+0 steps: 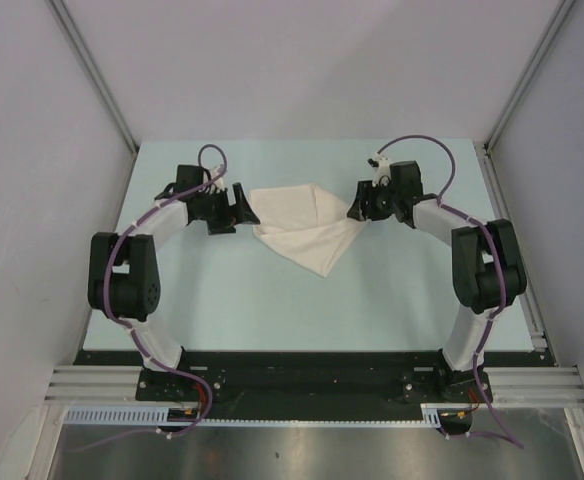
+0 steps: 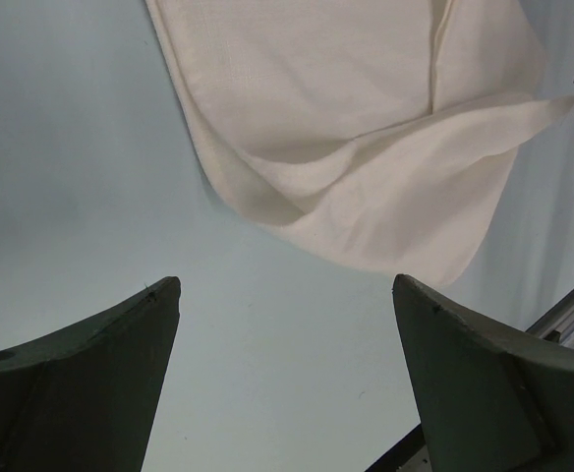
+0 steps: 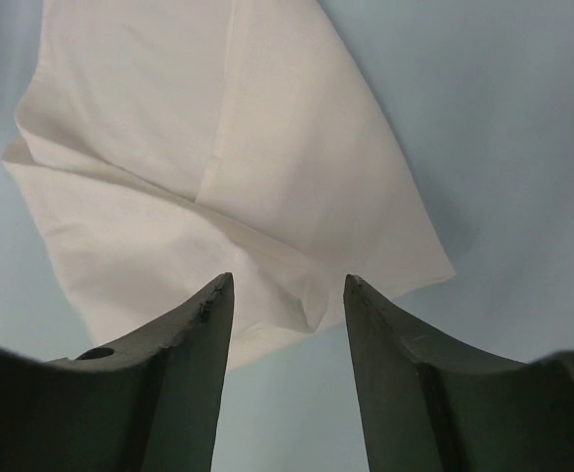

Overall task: Fold the napkin, place the utensils inside, and roll it up
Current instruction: Fold the napkin

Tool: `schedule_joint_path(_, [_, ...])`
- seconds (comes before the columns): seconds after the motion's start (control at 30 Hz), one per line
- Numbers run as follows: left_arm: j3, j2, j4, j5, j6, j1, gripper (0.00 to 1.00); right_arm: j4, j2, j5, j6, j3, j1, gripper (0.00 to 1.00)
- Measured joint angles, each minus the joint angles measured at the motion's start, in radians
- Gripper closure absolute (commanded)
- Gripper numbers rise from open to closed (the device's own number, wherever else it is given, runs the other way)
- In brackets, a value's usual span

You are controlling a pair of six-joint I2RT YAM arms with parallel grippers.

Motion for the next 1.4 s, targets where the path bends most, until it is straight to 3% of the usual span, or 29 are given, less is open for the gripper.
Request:
schedule_joint_path(0.37, [0.006, 0.006, -0.023, -0.001, 0.017, 0.000, 0.07, -0.053, 0.049, -0.035, -0.034, 0.046, 0.000, 0.58])
schedule_joint_path(0.47, [0.011, 0.006, -0.024, -0.001, 0.017, 0.000, 0.07, -0.057, 0.050, -0.042, -0.040, 0.046, 0.002, 0.78])
schedule_joint_path(0.5, [0.012, 0.006, -0.024, -0.001, 0.017, 0.000, 0.07, -0.059, 0.050, -0.044, -0.042, 0.046, 0.003, 0.91])
schedule_joint_path(0.57, [0.013, 0.006, -0.024, -0.001, 0.017, 0.000, 0.07, -0.062, 0.051, -0.047, -0.046, 0.046, 0.005, 0.99])
schedule_joint_path(1.4, [0.013, 0.007, -0.024, 0.003, 0.017, 0.000, 0.07, -0.188, 0.076, 0.049, -0.010, 0.188, -0.036, 0.95])
